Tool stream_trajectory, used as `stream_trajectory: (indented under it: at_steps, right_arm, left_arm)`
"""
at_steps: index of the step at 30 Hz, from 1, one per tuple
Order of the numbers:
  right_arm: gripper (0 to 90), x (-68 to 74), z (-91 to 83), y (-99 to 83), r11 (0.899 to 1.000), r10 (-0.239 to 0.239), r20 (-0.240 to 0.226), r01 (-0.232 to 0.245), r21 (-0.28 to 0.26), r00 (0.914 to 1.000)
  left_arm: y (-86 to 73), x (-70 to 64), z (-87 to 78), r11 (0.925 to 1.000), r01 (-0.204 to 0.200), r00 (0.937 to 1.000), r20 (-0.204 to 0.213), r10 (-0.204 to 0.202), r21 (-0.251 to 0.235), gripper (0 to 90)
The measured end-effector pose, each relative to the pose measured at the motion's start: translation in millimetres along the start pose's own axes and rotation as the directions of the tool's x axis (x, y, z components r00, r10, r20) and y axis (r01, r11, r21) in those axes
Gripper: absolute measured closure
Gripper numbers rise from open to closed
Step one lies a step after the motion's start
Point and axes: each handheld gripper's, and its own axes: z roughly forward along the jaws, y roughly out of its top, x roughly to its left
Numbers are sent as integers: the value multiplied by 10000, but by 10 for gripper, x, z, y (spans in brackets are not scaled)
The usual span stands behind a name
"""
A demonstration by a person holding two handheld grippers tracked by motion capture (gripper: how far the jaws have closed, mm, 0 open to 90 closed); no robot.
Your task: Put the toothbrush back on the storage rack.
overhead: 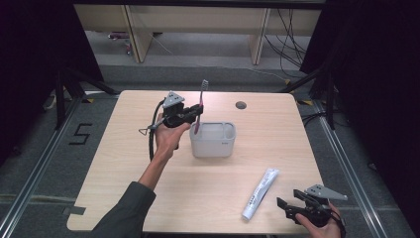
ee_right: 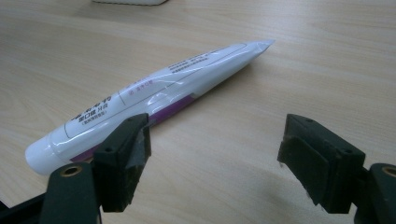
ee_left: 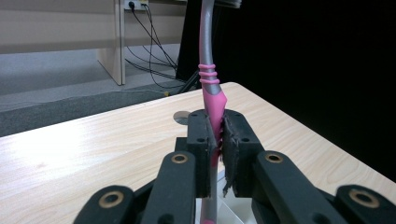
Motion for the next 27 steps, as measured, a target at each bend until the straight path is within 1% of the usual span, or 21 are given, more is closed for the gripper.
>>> stream_trajectory:
  at_steps: [2, 5, 9, 12, 20, 22, 26, 27]
  right_arm:
    - [247, 8, -3, 2, 9999, 98, -3, -98, 33, 10000]
    - [247, -1, 0, 0, 10000, -6, -12, 6, 10, 10000]
    - [247, 1, -3, 1, 10000, -3, 0, 3, -11, 10000]
    - [247, 9, -5, 2, 10000, 77, -19, -77, 33, 10000]
    - [248, 8, -5, 2, 10000, 70, -28, -70, 31, 10000]
    - [248, 10, 2, -1, 9999, 82, -64, -83, -60, 9999]
    - [248, 8, -4, 1, 10000, 73, -71, -73, -8, 9999]
    - [248, 3, -1, -1, 10000, 3, -51, -3, -37, 10000]
  left_arm:
    - [-14, 6, 12, 10000, -32, 10000, -80, 32, -2, 816]
    - [-38, 12, 29, 10000, -14, 10000, -91, 14, 46, 816]
    - [-69, 33, 43, 10000, 19, 9999, -166, -19, 37, 816]
    - [-109, 42, 63, 9999, 9, 9996, -280, -6, 126, 816]
    - [-167, 39, 93, 9998, 57, 9996, -260, -53, 185, 816]
    - [-205, 62, 105, 9997, 117, 9996, -270, -111, 213, 816]
    - [-249, 88, 111, 9995, 133, 9994, -338, -123, 286, 816]
    - [-261, 95, 114, 9995, 122, 9993, -364, -112, 281, 816]
